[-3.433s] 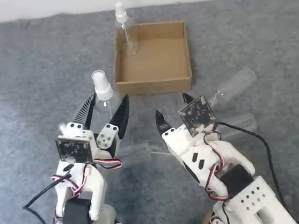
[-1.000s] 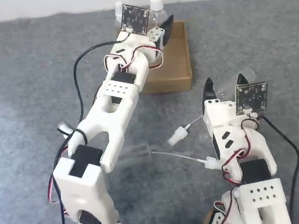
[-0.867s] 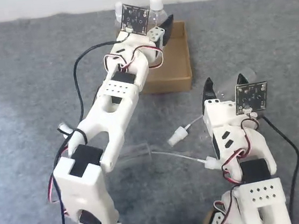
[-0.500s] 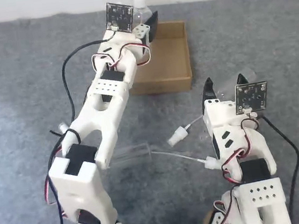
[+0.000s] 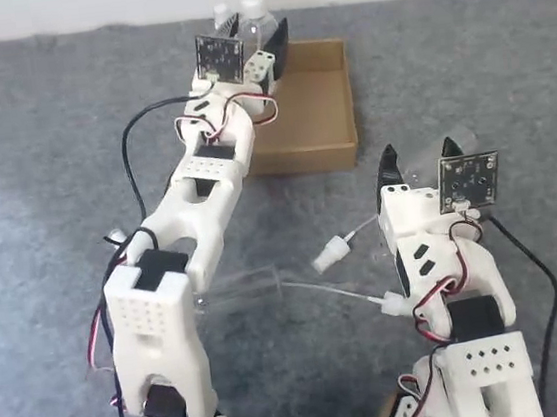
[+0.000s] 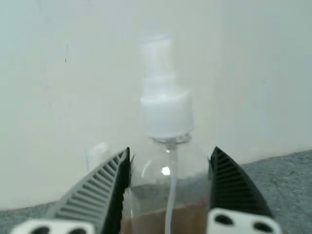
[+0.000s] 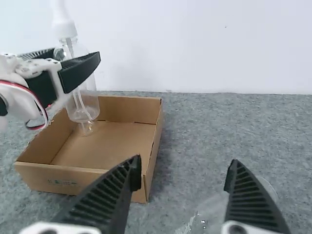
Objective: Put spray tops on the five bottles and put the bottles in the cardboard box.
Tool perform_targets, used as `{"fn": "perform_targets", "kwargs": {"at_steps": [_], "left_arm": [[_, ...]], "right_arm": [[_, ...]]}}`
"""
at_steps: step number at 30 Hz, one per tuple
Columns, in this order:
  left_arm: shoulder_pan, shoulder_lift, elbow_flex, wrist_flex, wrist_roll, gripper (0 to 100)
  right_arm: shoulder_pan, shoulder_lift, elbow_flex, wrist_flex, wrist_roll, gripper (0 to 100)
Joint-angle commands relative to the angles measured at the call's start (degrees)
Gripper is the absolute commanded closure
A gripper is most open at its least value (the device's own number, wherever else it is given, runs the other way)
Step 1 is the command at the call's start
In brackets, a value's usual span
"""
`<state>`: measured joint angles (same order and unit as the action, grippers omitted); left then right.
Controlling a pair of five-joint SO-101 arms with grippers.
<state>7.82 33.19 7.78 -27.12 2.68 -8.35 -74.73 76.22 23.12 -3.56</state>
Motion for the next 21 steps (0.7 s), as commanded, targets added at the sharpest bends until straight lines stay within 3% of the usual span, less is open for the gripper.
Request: {"fn": "perform_targets", "kwargs": {"at_steps": [1,11,21], "left_arm": [[-0.1,1.0,-3.0,-4.7,0.0,78],[0.4,15.6,-16.2,-6.2,0.1,78],[0.7,21.8,-19.8,-6.2,0.1,78]], "right_arm": [[0.1,-1.1,-3.4,-1.3,-0.5,74.5],[0.0,-1.1,-3.4,-1.3,-0.5,74.5],[0.0,-1.1,-3.4,-1.3,-0.5,74.5]]}}
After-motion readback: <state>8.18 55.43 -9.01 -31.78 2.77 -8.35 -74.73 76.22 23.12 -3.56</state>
